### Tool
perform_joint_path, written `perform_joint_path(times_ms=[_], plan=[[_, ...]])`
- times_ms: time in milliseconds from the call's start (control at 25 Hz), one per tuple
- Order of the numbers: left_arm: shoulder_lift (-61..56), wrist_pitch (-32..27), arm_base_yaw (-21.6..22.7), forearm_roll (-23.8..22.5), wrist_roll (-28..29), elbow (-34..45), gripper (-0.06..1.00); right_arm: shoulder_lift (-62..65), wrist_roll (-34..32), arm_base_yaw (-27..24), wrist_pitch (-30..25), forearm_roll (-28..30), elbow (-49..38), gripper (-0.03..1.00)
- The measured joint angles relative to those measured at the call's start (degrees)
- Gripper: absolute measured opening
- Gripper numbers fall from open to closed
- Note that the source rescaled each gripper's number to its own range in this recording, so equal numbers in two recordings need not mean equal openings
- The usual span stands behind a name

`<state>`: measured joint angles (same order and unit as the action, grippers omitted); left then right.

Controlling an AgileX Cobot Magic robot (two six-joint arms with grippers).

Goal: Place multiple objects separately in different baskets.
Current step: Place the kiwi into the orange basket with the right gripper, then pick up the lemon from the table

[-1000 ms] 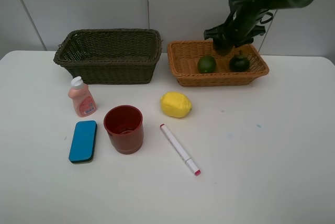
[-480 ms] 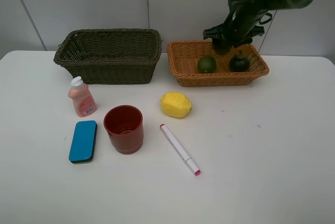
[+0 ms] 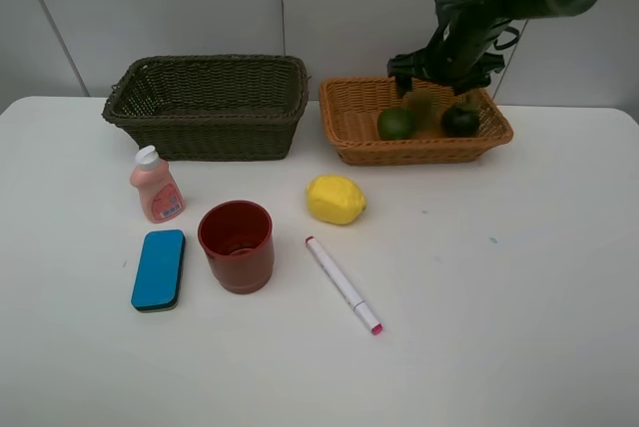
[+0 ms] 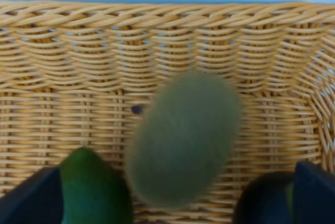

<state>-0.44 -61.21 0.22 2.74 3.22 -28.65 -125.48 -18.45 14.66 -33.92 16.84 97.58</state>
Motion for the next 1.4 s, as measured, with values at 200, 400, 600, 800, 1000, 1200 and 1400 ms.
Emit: perform_joint_path(times_ms=[200, 400, 600, 800, 1000, 1200, 1400], plan=[[0.0, 0.0, 0.0, 0.0, 0.0, 0.0, 1.00, 0.0, 0.0, 0.0, 0.0, 0.0, 0.0, 1.00], [0.0, 0.0, 0.0, 0.0, 0.0, 0.0, 1.00, 1.0, 0.0, 0.1, -0.6, 0.0, 0.0, 1.00], [0.0, 0.0, 0.0, 0.0, 0.0, 0.0, 1.00, 4.4, 0.3, 1.0, -3.9, 0.0, 0.0, 1.00], [0.0, 0.0, 0.0, 0.0, 0.0, 0.0, 1.00, 9.1, 6.7, 3.1, -10.2, -2.2, 0.0, 1.00], [0.0, 0.0, 0.0, 0.0, 0.0, 0.0, 1.00, 13.3, 19.9, 6.5, -17.7, -6.7, 0.0, 1.00], [0.0, 0.0, 0.0, 0.0, 0.0, 0.0, 1.00, 16.0, 30.0, 9.4, -27.6, -10.7, 0.0, 1.00], [0.0, 0.0, 0.0, 0.0, 0.0, 0.0, 1.00, 16.8, 37.4, 12.4, -34.7, -16.2, 0.0, 1.00]])
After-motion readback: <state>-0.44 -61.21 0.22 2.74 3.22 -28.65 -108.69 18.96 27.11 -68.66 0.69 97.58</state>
